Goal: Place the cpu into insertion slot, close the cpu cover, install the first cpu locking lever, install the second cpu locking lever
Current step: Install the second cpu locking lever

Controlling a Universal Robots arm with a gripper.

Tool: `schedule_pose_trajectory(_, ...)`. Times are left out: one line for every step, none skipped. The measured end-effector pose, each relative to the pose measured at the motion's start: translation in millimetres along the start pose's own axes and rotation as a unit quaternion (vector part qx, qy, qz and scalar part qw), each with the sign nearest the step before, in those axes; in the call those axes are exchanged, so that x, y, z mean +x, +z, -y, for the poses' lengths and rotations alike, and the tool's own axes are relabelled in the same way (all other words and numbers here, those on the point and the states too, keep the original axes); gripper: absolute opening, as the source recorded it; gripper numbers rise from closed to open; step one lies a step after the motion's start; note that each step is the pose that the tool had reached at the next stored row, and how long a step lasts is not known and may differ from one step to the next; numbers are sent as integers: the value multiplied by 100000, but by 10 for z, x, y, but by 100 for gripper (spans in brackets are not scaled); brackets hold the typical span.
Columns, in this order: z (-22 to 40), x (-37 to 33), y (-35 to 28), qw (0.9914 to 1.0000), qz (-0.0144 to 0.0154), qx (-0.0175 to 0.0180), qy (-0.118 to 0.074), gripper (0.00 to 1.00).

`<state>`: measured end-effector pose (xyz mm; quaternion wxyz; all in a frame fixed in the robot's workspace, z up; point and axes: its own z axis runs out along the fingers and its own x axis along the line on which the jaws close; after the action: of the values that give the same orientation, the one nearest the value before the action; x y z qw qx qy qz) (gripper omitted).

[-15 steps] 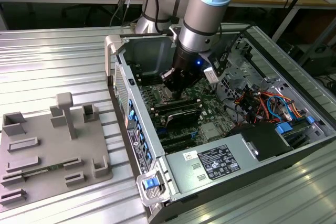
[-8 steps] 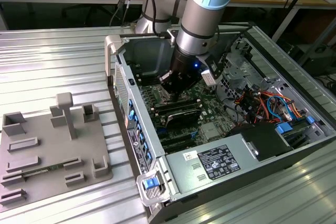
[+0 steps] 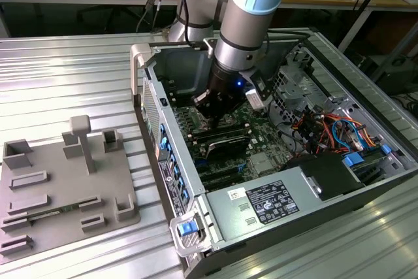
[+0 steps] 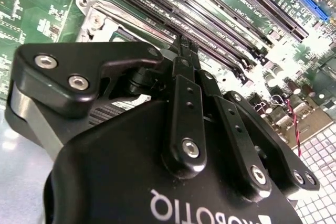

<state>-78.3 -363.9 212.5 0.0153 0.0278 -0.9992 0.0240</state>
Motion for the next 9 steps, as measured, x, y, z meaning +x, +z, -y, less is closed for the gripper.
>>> schedule_pose_trajectory(-1, 9, 5, 100000, 6, -1, -3, 11)
schedule_pose_trajectory(-2, 23, 13, 100000, 5, -4, -4, 11)
schedule_pose_trajectory(-3, 38, 20, 100000, 3, -3, -7, 11)
schedule_pose_trajectory(-4, 47, 25, 100000, 4, -2, -6, 11)
schedule_pose_trajectory(-4, 56, 28, 100000, 3, -1, -2, 11)
schedule_pose_trajectory(-5, 64, 31, 100000, 3, -1, -4, 11)
schedule_pose_trajectory(-6, 74, 35, 100000, 9, -10, -1, 11)
schedule_pose_trajectory(-7, 96, 38, 100000, 0, -2, 0, 11)
schedule_pose_trajectory(-8, 106, 40, 100000, 3, -2, 1, 11)
